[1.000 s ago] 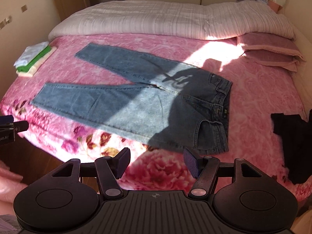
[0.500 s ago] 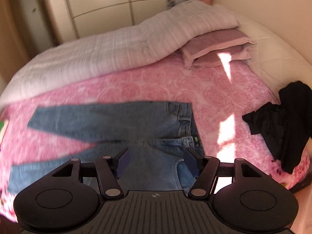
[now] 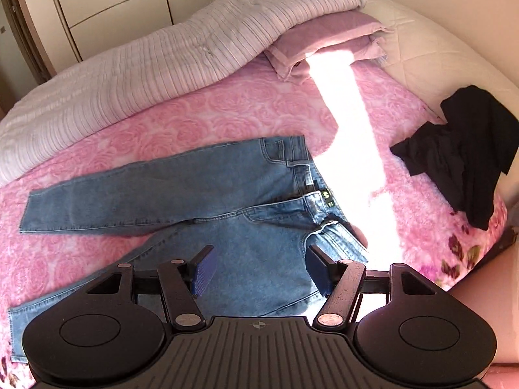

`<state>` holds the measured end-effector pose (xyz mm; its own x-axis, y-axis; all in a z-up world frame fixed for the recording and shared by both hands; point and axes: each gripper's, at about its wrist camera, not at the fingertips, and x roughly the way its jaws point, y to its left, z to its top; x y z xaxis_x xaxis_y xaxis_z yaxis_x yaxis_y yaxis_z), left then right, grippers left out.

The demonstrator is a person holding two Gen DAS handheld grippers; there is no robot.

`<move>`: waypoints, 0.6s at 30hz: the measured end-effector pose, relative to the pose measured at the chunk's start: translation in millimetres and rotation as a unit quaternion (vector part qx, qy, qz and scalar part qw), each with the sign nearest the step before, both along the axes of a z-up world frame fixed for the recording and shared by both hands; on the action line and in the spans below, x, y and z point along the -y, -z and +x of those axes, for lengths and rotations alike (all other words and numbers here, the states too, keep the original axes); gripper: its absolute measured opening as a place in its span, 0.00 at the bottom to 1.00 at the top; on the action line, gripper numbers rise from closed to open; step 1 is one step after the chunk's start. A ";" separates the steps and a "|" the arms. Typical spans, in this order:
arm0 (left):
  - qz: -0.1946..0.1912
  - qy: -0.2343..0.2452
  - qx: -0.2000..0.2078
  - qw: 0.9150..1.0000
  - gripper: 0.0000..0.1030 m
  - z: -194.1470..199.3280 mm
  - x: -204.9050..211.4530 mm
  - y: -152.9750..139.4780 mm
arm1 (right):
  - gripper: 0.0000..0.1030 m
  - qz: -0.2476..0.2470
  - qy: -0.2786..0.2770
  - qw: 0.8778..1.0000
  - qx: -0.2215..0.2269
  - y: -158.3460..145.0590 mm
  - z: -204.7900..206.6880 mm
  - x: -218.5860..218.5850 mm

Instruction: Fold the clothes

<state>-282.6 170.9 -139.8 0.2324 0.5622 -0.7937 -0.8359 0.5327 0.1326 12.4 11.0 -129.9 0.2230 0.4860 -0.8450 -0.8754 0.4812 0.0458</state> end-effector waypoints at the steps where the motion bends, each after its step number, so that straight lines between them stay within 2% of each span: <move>1: -0.003 0.001 0.001 1.000 0.53 1.3 -2.6 1.8 | 0.62 -0.003 -0.003 1.000 0.005 0.6 -1.0 -3.8; 10: -0.021 -0.001 -0.007 1.000 0.53 23.0 -24.3 14.9 | 0.62 -0.019 -0.030 0.999 0.017 13.9 3.9 -30.6; 18: -0.042 -0.018 -0.005 0.999 0.53 50.9 -42.7 37.1 | 0.62 -0.027 -0.046 0.998 -0.017 41.9 55.5 -54.2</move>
